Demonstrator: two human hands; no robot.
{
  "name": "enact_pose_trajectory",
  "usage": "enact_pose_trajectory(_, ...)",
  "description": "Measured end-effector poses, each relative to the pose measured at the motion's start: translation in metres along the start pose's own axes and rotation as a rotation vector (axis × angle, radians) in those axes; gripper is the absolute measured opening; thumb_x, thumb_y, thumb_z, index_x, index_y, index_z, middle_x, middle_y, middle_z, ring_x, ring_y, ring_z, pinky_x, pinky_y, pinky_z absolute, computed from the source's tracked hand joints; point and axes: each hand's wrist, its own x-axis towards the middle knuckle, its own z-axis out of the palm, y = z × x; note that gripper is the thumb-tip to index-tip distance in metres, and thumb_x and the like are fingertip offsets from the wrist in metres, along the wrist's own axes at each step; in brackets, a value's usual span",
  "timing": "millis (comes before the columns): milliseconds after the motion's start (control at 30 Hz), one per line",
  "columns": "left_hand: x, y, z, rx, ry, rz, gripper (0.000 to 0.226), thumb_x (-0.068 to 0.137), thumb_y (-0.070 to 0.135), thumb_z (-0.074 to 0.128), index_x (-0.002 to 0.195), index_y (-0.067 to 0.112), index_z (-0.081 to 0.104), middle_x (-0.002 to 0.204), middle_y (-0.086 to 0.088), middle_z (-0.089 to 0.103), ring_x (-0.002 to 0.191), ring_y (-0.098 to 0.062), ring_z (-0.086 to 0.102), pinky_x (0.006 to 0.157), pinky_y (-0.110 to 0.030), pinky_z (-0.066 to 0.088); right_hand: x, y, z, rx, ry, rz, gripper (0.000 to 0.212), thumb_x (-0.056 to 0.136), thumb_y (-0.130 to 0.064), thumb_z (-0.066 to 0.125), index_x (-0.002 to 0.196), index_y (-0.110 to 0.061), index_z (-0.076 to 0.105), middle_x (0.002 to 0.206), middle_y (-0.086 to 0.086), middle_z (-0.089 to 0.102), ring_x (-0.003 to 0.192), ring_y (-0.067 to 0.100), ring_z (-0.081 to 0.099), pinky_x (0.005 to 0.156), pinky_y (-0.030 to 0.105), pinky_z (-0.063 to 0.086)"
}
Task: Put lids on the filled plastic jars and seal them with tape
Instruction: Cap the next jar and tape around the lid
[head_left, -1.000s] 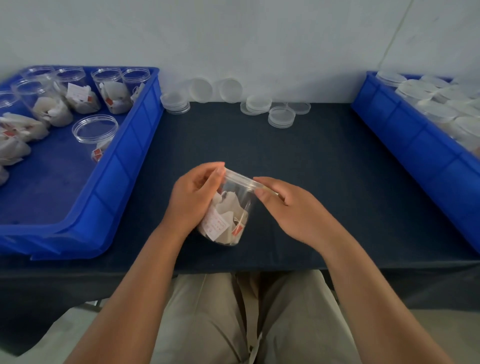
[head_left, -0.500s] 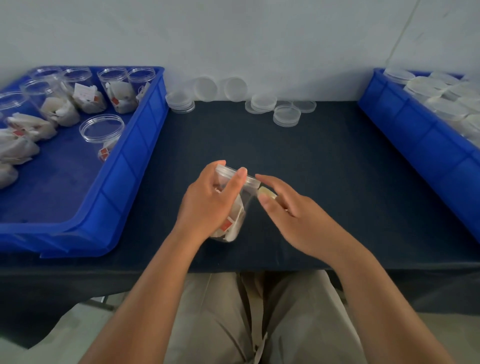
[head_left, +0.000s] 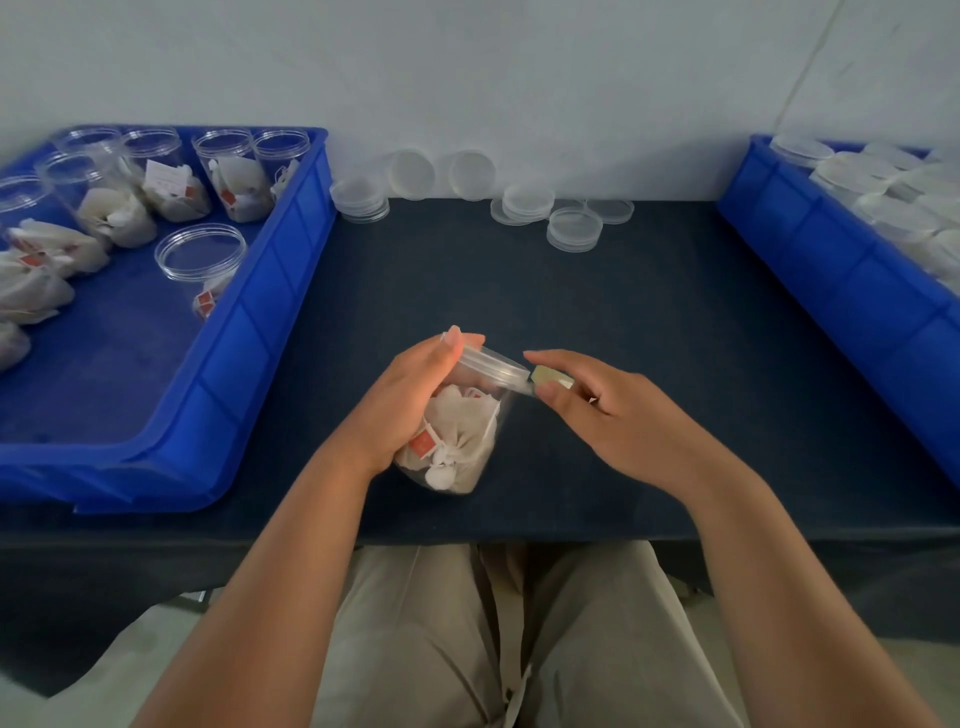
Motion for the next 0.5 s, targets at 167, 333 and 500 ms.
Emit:
enact_pose_trajectory(167, 0.003, -0.012, 0.002, -0.193, -0.102, -0.098, 0.081, 0.085, 0.087, 0.047, 0.109, 0.018, 0.081, 0.104, -0.011, 0.078, 0.092, -0.021, 0.075, 0.079, -0.03, 0.06, -0.002, -0.017, 0.011, 0.03, 0.052, -0.027, 0.051, 0.101, -0.071, 0.032, 0.149, -0.06, 0.041, 0.088, -0.059, 0.049, 0.084, -0.031, 0.05, 0.062, 0.003, 0.043)
enact_pose_trajectory(333, -0.003, -0.006, 0.006, 0.164, 0.298, 0.146, 0.043, 0.095, 0.069, 0.05, 0.107, 0.034, 0.073, 0.103, 0.022, 0.074, 0.093, 0.0, 0.071, 0.074, -0.012, 0.053, -0.014, -0.024, 0.022, 0.008, 0.159, 0.022, 0.048, 0.107, -0.064, 0.033, 0.151, -0.051, 0.046, 0.12, -0.03, 0.066, 0.092, -0.012, 0.058, 0.078, 0.013, 0.048)
enact_pose_trajectory(500, -0.02, 0.009, 0.026, 0.381, 0.336, 0.067, 0.046, 0.094, 0.082, 0.038, 0.11, 0.046, 0.062, 0.095, 0.021, 0.069, 0.087, 0.005, 0.066, 0.069, -0.023, 0.052, -0.021, -0.037, 0.029, -0.126, 0.23, -0.003, 0.05, 0.11, -0.058, 0.029, 0.152, -0.042, 0.048, 0.117, -0.017, 0.071, 0.097, 0.002, 0.064, 0.077, 0.022, 0.053)
